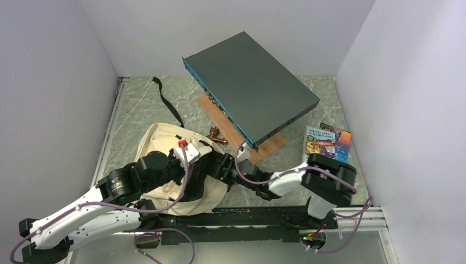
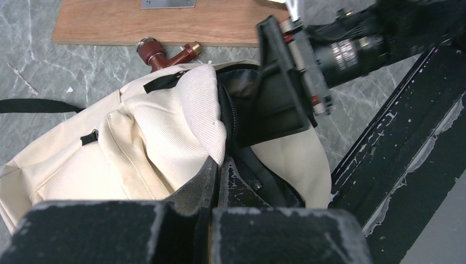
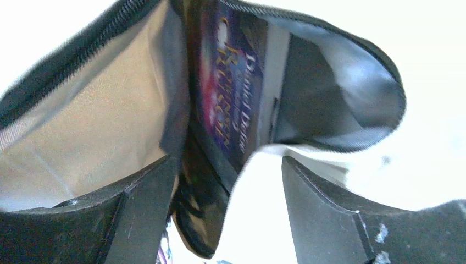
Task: Pack the student bag
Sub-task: Place the book in the student bag.
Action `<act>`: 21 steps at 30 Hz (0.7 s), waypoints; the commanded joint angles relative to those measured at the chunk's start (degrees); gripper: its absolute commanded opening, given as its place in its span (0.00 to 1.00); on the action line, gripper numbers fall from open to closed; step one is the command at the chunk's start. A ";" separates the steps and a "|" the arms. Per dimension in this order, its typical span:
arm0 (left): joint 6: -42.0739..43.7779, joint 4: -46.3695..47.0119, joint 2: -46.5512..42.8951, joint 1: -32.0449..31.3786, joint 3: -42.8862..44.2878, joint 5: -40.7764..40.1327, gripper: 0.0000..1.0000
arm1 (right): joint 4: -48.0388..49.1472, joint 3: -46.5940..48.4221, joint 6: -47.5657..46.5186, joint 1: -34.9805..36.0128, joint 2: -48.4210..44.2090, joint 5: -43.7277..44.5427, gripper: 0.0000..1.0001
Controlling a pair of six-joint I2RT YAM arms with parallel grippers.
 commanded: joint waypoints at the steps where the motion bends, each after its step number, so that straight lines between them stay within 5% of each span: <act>1: -4.09 2.16 -1.06 -0.06 0.20 0.25 0.00 | -3.21 -6.53 -4.37 -0.51 -10.98 -0.75 0.70; 12: -15.11 4.21 2.06 0.02 -2.64 2.77 0.03 | -32.63 -20.55 -4.46 -1.11 -48.47 4.29 0.45; 17: -15.44 5.32 3.04 0.06 -3.19 5.09 0.32 | -65.18 -16.21 -2.94 -1.40 -66.38 13.95 0.45; 21: -16.12 5.09 5.39 0.11 -1.75 5.93 0.55 | -91.29 -5.39 0.56 -1.86 -69.67 21.74 0.53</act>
